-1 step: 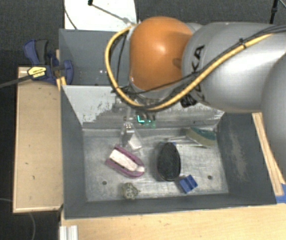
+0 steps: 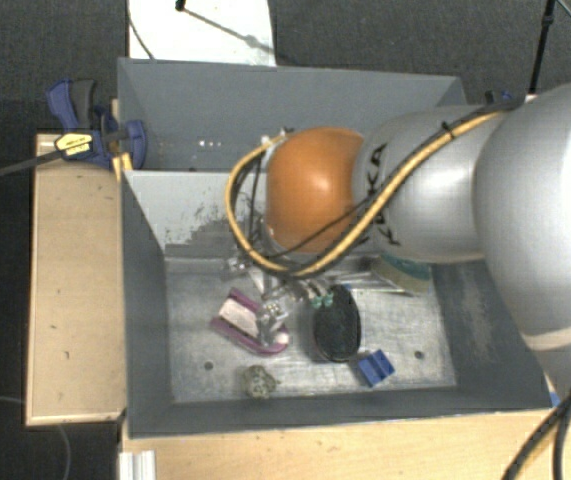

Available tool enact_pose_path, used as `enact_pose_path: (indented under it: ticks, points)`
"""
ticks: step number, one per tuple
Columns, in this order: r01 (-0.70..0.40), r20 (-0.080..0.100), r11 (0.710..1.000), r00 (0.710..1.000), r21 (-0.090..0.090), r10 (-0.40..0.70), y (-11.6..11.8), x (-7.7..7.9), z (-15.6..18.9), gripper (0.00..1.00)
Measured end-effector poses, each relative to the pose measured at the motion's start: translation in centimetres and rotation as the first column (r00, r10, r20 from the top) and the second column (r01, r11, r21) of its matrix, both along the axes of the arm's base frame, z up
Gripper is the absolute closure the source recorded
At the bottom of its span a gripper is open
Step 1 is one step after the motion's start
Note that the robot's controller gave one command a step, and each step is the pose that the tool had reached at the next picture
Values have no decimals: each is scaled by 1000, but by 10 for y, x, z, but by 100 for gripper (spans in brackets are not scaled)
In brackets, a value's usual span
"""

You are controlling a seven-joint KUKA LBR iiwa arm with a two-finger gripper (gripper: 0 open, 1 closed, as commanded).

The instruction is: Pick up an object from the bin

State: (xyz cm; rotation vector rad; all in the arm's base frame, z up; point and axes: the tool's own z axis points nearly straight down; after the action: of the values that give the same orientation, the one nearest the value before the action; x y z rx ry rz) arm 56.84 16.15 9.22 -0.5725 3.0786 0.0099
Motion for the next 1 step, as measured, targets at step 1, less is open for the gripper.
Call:
enact_pose_path:
  ticks: [1]
  points:
    - [45,-9,999,999,-8,-45,-31,-59,31,0]
